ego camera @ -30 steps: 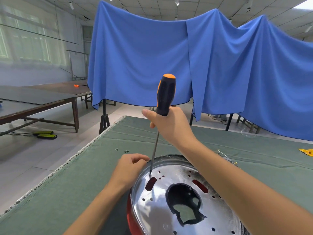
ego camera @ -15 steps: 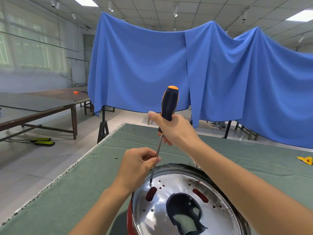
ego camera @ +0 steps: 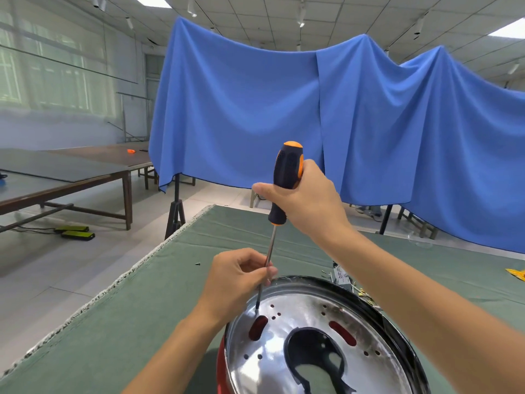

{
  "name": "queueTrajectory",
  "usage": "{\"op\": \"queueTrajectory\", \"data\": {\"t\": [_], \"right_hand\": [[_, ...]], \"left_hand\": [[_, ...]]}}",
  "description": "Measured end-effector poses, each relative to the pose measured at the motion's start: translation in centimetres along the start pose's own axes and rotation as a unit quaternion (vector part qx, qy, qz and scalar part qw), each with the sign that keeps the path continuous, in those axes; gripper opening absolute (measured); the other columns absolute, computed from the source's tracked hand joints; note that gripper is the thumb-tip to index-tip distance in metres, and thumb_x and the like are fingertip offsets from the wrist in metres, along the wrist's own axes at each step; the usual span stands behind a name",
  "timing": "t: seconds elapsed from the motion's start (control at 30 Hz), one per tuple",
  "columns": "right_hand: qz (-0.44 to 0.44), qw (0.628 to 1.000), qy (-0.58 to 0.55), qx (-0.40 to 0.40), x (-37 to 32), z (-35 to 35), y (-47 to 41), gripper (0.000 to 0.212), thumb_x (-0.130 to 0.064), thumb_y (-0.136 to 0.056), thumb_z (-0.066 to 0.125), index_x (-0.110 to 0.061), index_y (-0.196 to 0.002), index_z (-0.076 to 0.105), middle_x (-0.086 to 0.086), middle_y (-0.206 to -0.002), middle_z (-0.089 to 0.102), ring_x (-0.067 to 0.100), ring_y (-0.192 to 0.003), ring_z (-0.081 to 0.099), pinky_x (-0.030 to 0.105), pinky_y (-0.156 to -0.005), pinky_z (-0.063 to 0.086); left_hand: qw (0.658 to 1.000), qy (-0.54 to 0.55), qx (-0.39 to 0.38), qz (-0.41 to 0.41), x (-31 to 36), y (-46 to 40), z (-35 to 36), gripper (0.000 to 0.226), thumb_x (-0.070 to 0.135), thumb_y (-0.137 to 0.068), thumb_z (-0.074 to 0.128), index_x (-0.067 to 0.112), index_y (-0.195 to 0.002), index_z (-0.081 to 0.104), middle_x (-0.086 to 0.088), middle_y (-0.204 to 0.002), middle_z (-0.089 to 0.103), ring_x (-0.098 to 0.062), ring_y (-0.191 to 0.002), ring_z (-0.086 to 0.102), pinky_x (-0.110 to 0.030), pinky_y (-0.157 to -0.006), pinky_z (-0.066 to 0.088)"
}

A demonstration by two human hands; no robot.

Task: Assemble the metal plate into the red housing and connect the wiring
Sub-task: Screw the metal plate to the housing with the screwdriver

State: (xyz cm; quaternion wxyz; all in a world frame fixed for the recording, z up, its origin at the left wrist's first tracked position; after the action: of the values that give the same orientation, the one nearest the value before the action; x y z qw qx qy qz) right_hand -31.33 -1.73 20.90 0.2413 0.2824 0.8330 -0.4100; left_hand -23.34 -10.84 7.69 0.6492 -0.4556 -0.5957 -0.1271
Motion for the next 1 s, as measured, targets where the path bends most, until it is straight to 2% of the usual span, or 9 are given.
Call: {"op": "queueTrajectory", "data": {"t": [0.1, 0.2, 0.27, 0.37, 0.53, 0.7, 0.77, 0.87, 1.0], "right_hand": [[0.013, 0.997, -0.053, -0.061, -0.3, 1.2, 0.0, 0.045, -0.056, -0.077, 0.066, -0.020, -0.095, 0.045, -0.004, -0.086, 0.059, 0.011, -0.078, 0.059, 0.034, -0.066, 0.049], [0.037, 0.973, -0.179, -0.137, -0.8, 2.3, -0.2, 0.022, -0.027, -0.087, 0.063, -0.013, -0.100, 0.052, 0.014, -0.105, 0.066, 0.029, -0.097, 0.065, 0.049, -0.086, 0.053], [0.003, 0.975, -0.173, -0.136, -1.2, 2.2, -0.4, 0.012, -0.019, -0.085, 0.066, -0.013, -0.093, 0.058, 0.016, -0.102, 0.068, 0.034, -0.098, 0.065, 0.053, -0.089, 0.051], [-0.016, 0.984, -0.150, -0.099, -1.0, 1.9, -0.4, 0.028, -0.027, -0.076, 0.078, -0.017, -0.088, 0.055, 0.005, -0.090, 0.067, 0.025, -0.089, 0.066, 0.050, -0.081, 0.054], [-0.031, 0.991, -0.116, -0.060, -1.1, 1.6, 0.3, 0.043, -0.046, -0.071, 0.077, -0.022, -0.085, 0.044, -0.009, -0.072, 0.050, -0.003, -0.056, 0.050, 0.009, -0.051, 0.043], [0.006, 0.966, -0.197, -0.166, -1.7, 2.4, 0.7, 0.030, -0.015, -0.084, 0.067, -0.001, -0.105, 0.051, 0.019, -0.104, 0.067, 0.025, -0.089, 0.070, 0.048, -0.088, 0.054], [-0.020, 0.969, -0.195, -0.151, -2.1, 2.0, 0.6, 0.027, -0.011, -0.083, 0.070, 0.004, -0.095, 0.051, 0.022, -0.091, 0.067, 0.029, -0.081, 0.071, 0.050, -0.085, 0.055], [-0.045, 0.984, -0.147, -0.089, -2.0, 1.5, 0.4, 0.038, -0.023, -0.078, 0.077, -0.014, -0.078, 0.040, -0.002, -0.065, 0.052, 0.029, -0.070, 0.070, 0.038, -0.067, 0.057], [-0.028, 0.984, -0.151, -0.088, -1.7, 1.9, 0.4, 0.038, -0.036, -0.082, 0.071, -0.014, -0.089, 0.041, 0.003, -0.081, 0.058, 0.025, -0.072, 0.068, 0.036, -0.067, 0.057]], "left_hand": [[1.000, 0.029, -0.006, -0.010, -0.2, -0.3, 0.1, 0.012, -0.006, -0.079, 0.069, 0.004, -0.073, 0.073, -0.008, -0.061, 0.070, -0.015, -0.056, 0.067, -0.020, -0.057, 0.053], [0.998, 0.056, -0.023, -0.019, -0.5, -0.3, 0.1, 0.014, -0.009, -0.084, 0.062, 0.001, -0.079, 0.071, -0.013, -0.066, 0.070, -0.015, -0.060, 0.069, -0.019, -0.061, 0.054], [0.999, 0.036, -0.041, -0.002, -0.3, -0.1, 0.2, 0.008, -0.002, -0.086, 0.062, -0.002, -0.088, 0.070, -0.015, -0.074, 0.072, -0.015, -0.067, 0.071, -0.019, -0.065, 0.055], [0.999, 0.016, -0.027, 0.004, -0.3, 0.2, -0.1, 0.010, 0.002, -0.081, 0.070, 0.003, -0.091, 0.072, -0.009, -0.075, 0.075, -0.017, -0.069, 0.072, -0.018, -0.066, 0.055], [1.000, -0.015, -0.018, 0.021, -0.3, 0.2, -0.2, 0.008, -0.001, -0.080, 0.070, 0.004, -0.076, 0.075, -0.005, -0.067, 0.073, -0.016, -0.064, 0.071, -0.019, -0.063, 0.054], [0.997, -0.050, -0.051, 0.014, -0.9, 0.2, 0.2, 0.011, 0.005, -0.089, 0.063, 0.009, -0.091, 0.073, 0.001, -0.076, 0.075, -0.006, -0.075, 0.071, -0.013, -0.071, 0.051], [0.996, -0.055, -0.063, 0.019, -0.9, 0.4, 0.4, 0.013, 0.009, -0.090, 0.062, 0.016, -0.097, 0.071, 0.008, -0.079, 0.075, -0.003, -0.080, 0.071, -0.011, -0.073, 0.051], [0.998, -0.036, -0.043, 0.027, -0.7, 0.7, 0.2, 0.021, 0.010, -0.085, 0.068, 0.030, -0.090, 0.068, 0.010, -0.078, 0.075, -0.005, -0.078, 0.071, -0.016, -0.072, 0.055], [0.999, -0.031, -0.001, 0.029, -0.8, 0.8, -0.7, 0.013, 0.007, -0.078, 0.075, 0.019, -0.076, 0.074, 0.004, -0.072, 0.074, -0.011, -0.070, 0.071, -0.019, -0.066, 0.055]]}}
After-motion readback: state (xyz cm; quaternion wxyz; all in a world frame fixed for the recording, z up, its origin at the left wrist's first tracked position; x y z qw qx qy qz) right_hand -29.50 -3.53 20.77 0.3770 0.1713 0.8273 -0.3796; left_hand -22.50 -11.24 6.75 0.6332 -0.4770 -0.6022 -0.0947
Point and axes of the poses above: each hand's wrist, its own y-axis away from the middle knuckle, its own z-axis out of the palm, x = y × z, the point moved 9 cm from there along -y, towards the middle knuckle
